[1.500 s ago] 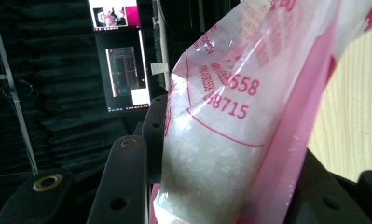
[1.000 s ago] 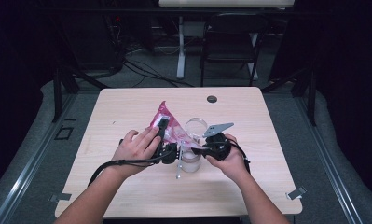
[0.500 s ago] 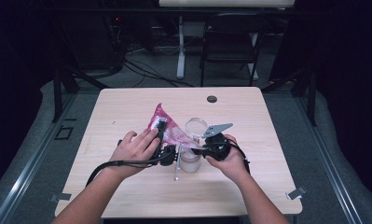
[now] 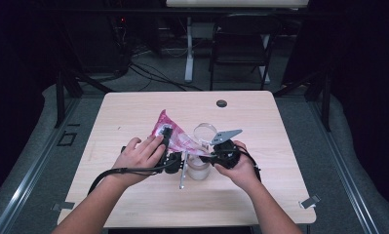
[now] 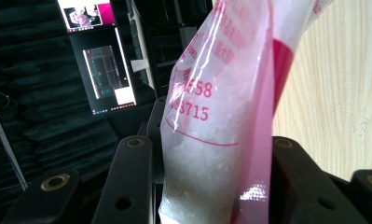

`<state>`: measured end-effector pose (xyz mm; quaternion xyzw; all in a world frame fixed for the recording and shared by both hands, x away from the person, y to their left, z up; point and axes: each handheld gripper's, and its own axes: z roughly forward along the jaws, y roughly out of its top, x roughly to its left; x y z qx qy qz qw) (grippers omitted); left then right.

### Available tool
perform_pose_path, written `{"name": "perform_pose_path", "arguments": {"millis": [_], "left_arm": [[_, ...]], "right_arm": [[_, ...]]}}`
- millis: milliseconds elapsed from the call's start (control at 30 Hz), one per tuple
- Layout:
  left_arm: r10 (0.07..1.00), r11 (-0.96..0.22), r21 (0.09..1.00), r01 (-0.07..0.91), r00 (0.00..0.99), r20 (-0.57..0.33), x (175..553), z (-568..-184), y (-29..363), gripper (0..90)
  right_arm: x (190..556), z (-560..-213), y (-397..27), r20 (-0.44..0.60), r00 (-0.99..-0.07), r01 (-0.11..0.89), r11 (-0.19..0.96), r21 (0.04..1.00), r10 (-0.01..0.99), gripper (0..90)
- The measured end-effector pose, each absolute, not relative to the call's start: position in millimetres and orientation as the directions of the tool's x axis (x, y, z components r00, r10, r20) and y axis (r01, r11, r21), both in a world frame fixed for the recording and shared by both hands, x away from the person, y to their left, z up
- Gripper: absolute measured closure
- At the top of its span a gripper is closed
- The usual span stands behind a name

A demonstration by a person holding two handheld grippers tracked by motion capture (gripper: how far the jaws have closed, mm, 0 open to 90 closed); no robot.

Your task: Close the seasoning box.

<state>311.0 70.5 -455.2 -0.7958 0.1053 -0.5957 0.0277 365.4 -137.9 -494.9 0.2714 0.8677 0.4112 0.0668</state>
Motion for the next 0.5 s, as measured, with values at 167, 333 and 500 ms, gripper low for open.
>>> {"name": "perform_pose_path", "arguments": {"millis": [167, 333, 500], "left_arm": [[-0.212, -0.974, -0.182, -0.138, 0.259, 0.942, 311.0, -452.1, 69.7, 66.7], [-0.22, -0.972, -0.189, -0.143, 0.246, 0.944, 309.7, -449.0, 67.6, 66.9], [-0.216, -0.972, -0.186, -0.141, 0.241, 0.946, 309.0, -447.0, 66.1, 67.0]], "right_arm": [[364.3, -494.8, -137.1, 0.113, -0.845, 0.417, 0.513, 0.75, 0.523, 90.0], [364.3, -494.3, -137.2, 0.117, -0.849, 0.417, 0.515, 0.749, 0.516, 90.0], [364.1, -495.1, -136.2, 0.119, -0.85, 0.414, 0.51, 0.754, 0.514, 90.0]]}}
